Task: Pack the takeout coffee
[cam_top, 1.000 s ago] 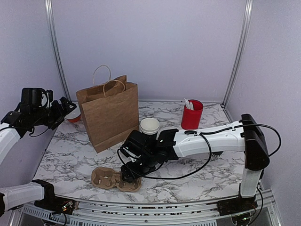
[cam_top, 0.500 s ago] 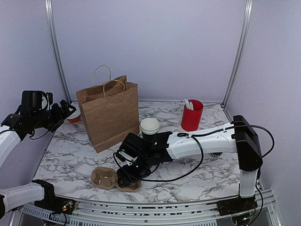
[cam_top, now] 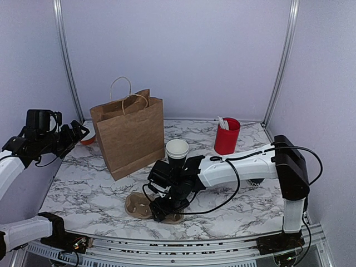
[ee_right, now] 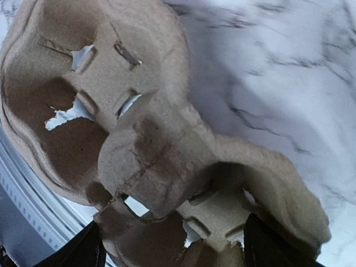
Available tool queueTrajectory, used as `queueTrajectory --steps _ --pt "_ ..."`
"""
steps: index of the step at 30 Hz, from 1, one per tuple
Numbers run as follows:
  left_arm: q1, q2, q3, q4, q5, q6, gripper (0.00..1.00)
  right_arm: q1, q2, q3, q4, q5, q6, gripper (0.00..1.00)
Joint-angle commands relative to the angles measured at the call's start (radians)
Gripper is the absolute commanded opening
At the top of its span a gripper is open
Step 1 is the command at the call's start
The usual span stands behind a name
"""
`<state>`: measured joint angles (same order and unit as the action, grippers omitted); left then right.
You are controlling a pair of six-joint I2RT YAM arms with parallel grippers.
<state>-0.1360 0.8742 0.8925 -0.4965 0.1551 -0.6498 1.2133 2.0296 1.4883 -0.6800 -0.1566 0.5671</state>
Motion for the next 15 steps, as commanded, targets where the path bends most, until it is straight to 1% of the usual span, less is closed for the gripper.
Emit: queueTrajectory --steps 1,5,8,10,15 --pt "0.006 -0.007 -0.012 0.021 -0.014 -0.010 0.99 -0.087 -0.120 -0.084 -0.119 0.148 -0.063 0.83" --pt "0.005 -0.002 -0.015 0.023 -0.015 -0.015 0.99 -0.181 -0.197 -0.192 -0.128 0.199 -0.105 0.84" --pt "0.006 -0.003 -0.016 0.025 -0.019 -0.023 0.99 -0.243 -0.233 -0.243 -0.114 0.217 -0.123 0.84" --pt "0.006 -0.007 -0.018 0.027 -0.022 -0.029 0.99 -0.265 -0.254 -0.242 -0.102 0.217 -0.125 0.84" --pt "0.006 -0.016 -0.026 0.027 -0.025 -0.039 0.99 -0.262 -0.258 -0.205 -0.069 0.186 -0.091 0.85"
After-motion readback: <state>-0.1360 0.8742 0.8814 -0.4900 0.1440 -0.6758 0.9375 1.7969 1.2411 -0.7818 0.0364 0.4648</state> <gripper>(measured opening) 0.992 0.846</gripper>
